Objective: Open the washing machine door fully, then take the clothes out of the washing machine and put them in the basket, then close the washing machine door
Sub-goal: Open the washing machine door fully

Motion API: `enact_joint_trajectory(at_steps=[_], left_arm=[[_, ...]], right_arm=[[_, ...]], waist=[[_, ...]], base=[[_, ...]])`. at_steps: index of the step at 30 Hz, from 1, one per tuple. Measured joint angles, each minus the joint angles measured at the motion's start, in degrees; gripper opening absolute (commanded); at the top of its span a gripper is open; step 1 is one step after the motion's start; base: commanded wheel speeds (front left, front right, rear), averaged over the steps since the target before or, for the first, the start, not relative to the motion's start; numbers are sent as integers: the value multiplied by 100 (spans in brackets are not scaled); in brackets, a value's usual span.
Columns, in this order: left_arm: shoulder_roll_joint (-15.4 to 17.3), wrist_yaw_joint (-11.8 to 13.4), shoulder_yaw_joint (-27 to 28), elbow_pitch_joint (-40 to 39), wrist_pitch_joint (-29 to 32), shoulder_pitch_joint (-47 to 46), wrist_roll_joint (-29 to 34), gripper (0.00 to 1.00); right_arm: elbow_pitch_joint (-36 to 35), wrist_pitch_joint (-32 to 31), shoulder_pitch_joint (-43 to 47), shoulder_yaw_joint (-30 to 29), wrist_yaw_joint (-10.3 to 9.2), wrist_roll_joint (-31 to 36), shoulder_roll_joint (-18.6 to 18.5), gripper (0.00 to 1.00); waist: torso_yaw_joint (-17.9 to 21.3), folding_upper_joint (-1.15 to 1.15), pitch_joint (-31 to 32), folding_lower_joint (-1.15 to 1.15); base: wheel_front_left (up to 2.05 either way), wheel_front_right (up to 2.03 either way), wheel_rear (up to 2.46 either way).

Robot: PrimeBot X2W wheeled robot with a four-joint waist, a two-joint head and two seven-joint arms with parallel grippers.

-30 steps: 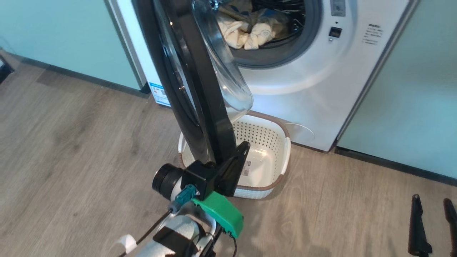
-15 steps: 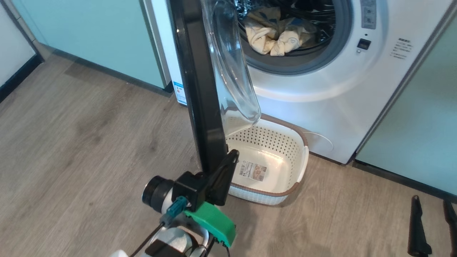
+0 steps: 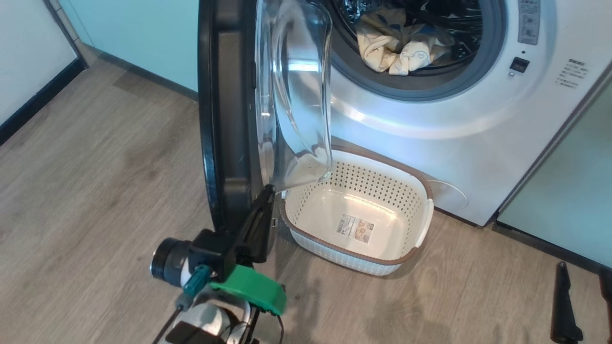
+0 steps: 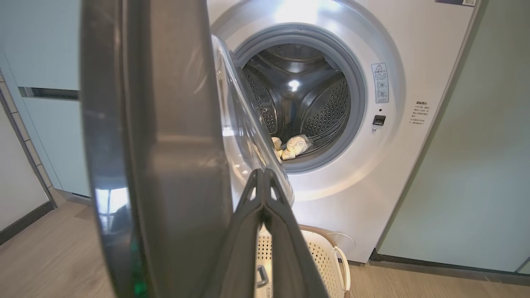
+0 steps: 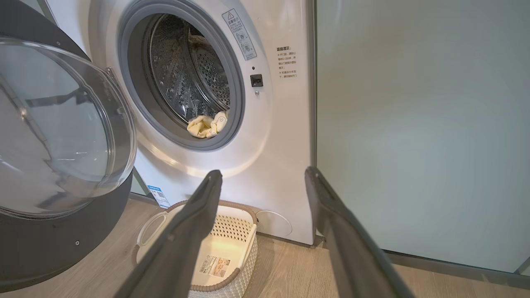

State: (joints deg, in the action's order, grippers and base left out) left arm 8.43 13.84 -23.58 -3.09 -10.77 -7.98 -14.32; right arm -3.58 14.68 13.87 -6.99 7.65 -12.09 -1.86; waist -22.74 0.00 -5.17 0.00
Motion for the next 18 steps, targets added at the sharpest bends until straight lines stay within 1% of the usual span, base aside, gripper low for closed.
enact_joint_trajectory(at_steps=[8, 13, 18], left_arm=[[97, 177, 398, -31, -189, 114, -51, 0], [157, 314, 748, 64, -291, 114, -165, 0], [213, 389, 1121, 221, -345, 115, -246, 0]], right_arm=[[1, 0, -3, -11, 0, 1, 0, 100], [0, 0, -8, -11, 0, 10, 0, 100], [-5, 0, -12, -16, 0, 27, 0, 100]], waist=[[-88, 0, -64, 0], [-70, 0, -108, 0], [-40, 0, -164, 0]], base=[[0, 0, 0], [0, 0, 0], [0, 0, 0]])
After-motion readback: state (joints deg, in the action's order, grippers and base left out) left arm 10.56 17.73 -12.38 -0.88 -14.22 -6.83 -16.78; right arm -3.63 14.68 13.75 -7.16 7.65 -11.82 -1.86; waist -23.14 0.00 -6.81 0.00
